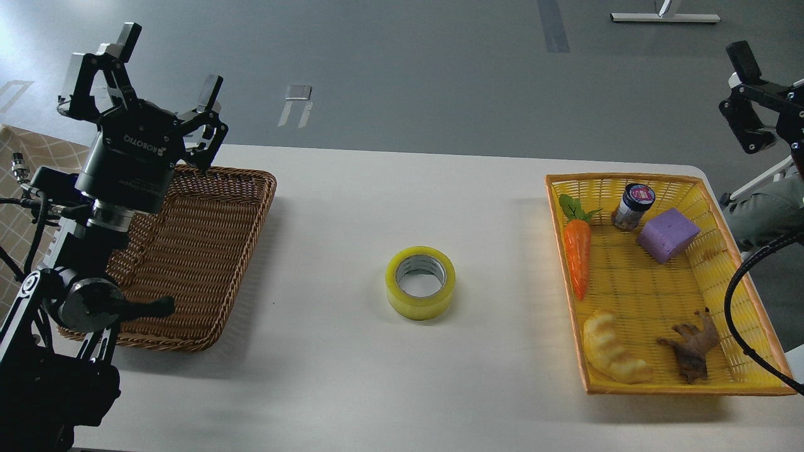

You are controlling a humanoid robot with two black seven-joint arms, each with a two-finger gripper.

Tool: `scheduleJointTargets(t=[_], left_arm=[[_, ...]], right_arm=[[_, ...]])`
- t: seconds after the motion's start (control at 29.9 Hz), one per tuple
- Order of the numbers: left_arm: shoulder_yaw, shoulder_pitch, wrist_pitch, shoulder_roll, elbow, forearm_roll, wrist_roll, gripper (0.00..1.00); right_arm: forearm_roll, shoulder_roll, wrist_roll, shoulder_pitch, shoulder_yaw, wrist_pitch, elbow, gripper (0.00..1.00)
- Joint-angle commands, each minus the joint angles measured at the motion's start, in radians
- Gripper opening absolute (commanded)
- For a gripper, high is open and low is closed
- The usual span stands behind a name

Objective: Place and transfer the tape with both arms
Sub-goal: 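Swing the left gripper from the basket toward the tape roll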

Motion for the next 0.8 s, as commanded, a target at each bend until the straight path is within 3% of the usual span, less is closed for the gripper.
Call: scheduleJointTargets(t=[0.0,0.27,0.5,0.64,0.77], left_arm=[[0.001,0.016,0.000,-0.008,0.001,0.078,0.013,0.98],[-0.001,-0.072,0.003,-0.002,0.096,0.085,0.001,0.98],[0.018,-0.093,0.006,-0.053,0.096,0.097,-0.001,0.98],[0.077,-0.175,0.116,-0.009,0.151,0.193,-0.002,0.98],[0.139,-0.200,0.125,0.010,0.142,0.203,-0.013,0.98]], right_arm=[[0.011,0.064,0.000,-0.003,0.011,0.000,0.012,1.00],[0.054,0.044,-0.001,-0.010,0.013,0.000,-0.008,1.00],[0.054,0.044,-0.012,0.007,-0.001,0.000,-0.011,1.00],[0.046,0.042,-0.013,0.018,-0.001,0.000,-0.035,1.00],[0.051,0.042,-0.013,0.023,-0.002,0.000,-0.062,1.00]])
